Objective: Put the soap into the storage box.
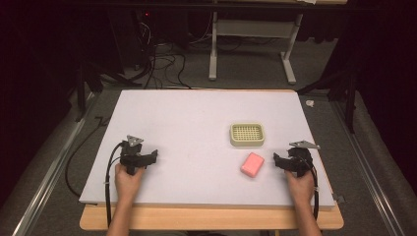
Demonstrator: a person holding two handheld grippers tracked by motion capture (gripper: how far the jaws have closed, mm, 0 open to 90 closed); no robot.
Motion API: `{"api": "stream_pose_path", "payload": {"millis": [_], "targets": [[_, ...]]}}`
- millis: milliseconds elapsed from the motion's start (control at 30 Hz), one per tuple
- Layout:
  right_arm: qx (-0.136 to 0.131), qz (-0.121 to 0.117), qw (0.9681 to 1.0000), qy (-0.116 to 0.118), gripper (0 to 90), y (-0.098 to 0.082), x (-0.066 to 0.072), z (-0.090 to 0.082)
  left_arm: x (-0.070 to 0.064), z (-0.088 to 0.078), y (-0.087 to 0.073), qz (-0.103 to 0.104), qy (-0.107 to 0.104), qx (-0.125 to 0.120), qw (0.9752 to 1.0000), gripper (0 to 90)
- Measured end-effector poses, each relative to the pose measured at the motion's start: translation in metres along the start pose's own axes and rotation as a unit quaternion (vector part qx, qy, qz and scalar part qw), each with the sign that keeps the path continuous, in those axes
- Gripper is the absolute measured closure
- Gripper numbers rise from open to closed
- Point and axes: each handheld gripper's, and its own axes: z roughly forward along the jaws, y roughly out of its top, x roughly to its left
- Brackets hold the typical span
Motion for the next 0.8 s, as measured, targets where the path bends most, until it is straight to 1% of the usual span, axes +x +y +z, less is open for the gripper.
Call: {"api": "stream_pose_path", "payload": {"millis": [633,800], "targets": [[0.003,0.000,1.0000,0.002,22.0,0.0010,-0.0007,0.0001,0.0002,-0.0001,0.0001,0.000,-0.001,0.001,1.0000,22.4],[0.006,-0.002,0.9999,0.011,19.2,0.0015,-0.0010,0.0003,0.0002,-0.0001,0.0001,0.000,-0.001,0.001,1.0000,22.4]]}}
